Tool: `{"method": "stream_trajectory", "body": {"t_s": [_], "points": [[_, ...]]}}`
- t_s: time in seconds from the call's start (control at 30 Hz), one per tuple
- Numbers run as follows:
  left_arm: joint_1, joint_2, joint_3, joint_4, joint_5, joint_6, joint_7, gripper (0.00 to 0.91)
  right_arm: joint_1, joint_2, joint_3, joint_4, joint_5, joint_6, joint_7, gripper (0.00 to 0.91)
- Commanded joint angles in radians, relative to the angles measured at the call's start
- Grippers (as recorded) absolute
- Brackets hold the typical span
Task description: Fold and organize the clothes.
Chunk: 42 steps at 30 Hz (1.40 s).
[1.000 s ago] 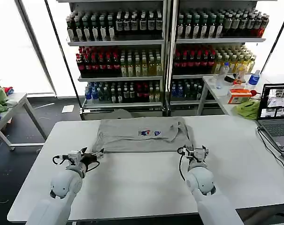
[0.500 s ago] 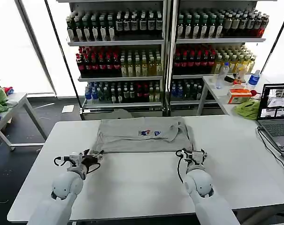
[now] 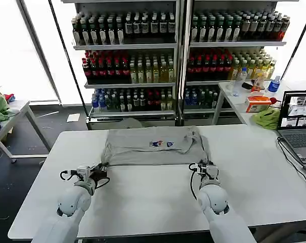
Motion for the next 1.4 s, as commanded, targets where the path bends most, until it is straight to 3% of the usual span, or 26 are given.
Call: {"method": "stream_trajectory", "body": {"t_s": [0.03, 0.33, 0.67, 1.07, 1.4], "points": [[-0.001, -0.004, 0.002, 0.004, 0.005, 0.000, 0.002, 0.010, -0.003, 0.002, 0.002, -0.003, 0.005, -0.002, -0.002, 0.000], [0.014, -0.008, -0.010, -0.032, 0.007, 0.000, 0.004, 0.010, -0.026, 0.005, 0.011, 0.028, 0.007, -0.002, -0.010, 0.000], [0.110, 0.008, -0.057, -0.208, 0.006, -0.001, 0.002, 0.010, -0.114, -0.013, 0.018, 0.245, 0.009, -0.004, 0.004, 0.000], [0.335, 0.005, -0.107, -0.448, 0.011, -0.005, -0.006, 0.010, -0.291, -0.031, 0.022, 0.480, 0.003, -0.004, 0.034, 0.000], [0.544, 0.009, -0.137, -0.635, 0.034, -0.001, -0.025, 0.000, -0.482, -0.101, 0.054, 0.613, -0.015, -0.004, 0.053, 0.000]]}}
